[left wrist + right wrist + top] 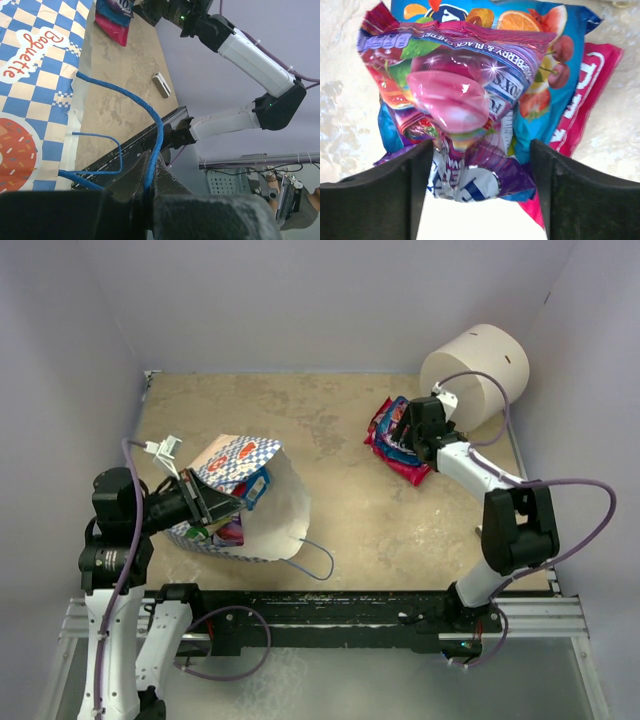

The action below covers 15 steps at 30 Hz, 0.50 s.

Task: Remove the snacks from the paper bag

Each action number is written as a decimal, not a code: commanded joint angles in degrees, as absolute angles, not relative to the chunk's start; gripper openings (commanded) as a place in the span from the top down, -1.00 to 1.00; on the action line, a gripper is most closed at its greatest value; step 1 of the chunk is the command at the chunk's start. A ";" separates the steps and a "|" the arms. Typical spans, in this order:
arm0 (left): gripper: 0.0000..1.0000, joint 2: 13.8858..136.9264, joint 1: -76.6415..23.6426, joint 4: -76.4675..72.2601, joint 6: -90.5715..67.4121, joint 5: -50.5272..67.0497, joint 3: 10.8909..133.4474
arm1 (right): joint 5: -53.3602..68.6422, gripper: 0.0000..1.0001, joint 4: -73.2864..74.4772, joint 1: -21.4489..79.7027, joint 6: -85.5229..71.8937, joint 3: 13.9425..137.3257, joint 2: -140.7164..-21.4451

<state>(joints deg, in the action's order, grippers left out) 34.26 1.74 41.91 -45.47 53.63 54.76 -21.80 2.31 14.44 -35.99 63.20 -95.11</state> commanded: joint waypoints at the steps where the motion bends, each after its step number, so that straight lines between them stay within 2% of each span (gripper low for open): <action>1: 1.00 33.51 1.58 40.96 -46.52 51.44 55.42 | -22.10 -0.72 6.77 14.26 -29.87 64.25 -88.34; 3: 1.00 33.53 1.58 40.64 -46.74 49.80 55.63 | -22.02 -0.88 7.78 14.24 -27.20 65.30 -86.19; 6: 1.00 34.12 1.58 39.29 -47.20 48.42 55.79 | -21.12 -0.99 8.84 14.28 -22.31 66.49 -83.45; 11: 1.00 35.68 1.54 39.11 -46.86 46.13 55.86 | -2.86 -0.99 7.88 15.57 -18.76 64.10 -79.94; 15: 1.00 36.38 1.58 39.31 -47.12 46.28 55.04 | 10.44 -0.99 3.13 22.74 -17.12 59.45 -75.92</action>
<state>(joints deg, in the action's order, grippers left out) 35.73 1.74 41.25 -46.48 46.94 54.76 -6.37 6.98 16.19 -21.15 63.02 -80.03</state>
